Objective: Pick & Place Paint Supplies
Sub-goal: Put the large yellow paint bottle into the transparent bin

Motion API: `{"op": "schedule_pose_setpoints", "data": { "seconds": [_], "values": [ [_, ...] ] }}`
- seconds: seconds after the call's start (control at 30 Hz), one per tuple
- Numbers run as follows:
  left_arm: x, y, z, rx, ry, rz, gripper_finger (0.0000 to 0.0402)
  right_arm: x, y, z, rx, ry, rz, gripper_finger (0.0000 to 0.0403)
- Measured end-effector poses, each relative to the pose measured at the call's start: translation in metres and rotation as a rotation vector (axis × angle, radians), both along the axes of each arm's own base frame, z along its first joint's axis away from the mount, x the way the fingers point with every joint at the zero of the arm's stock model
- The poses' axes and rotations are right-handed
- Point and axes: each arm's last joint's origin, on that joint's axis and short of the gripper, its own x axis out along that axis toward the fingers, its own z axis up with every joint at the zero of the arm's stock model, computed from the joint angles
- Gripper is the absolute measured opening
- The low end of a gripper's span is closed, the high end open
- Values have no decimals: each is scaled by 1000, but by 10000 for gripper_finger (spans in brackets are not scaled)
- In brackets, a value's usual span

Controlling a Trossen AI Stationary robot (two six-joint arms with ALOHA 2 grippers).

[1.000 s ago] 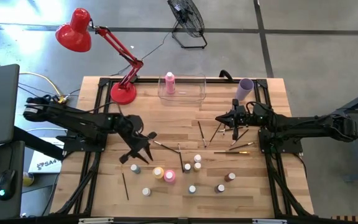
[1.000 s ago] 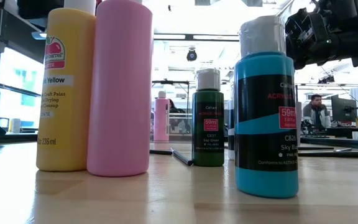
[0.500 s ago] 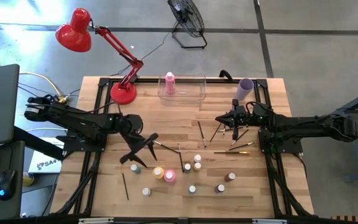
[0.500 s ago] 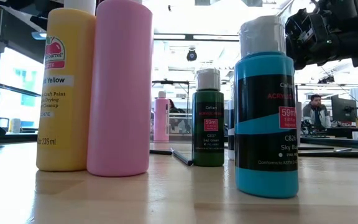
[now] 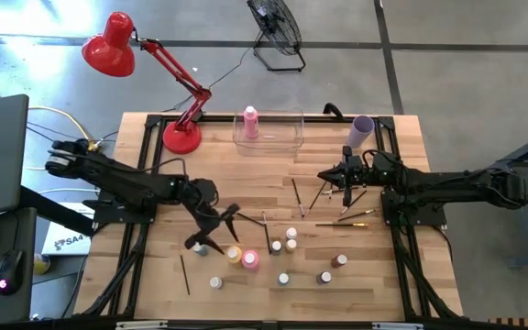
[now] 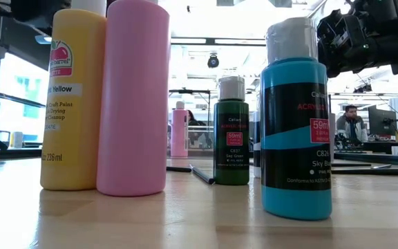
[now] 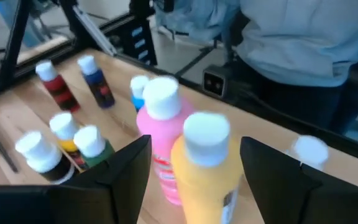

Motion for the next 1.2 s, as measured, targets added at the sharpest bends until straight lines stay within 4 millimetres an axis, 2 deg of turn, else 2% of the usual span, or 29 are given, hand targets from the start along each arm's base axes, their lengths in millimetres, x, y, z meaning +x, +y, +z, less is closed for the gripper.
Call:
{"op": "schedule_pose_setpoints", "data": {
  "seconds": [0.5,1.2],
  "values": [
    [5,0,-3,-123,110,74,244,0,0,0,3,0,0,2],
    [3,-6,-2,-137,107,11,244,0,0,0,3,0,0,2]
  ]
}}
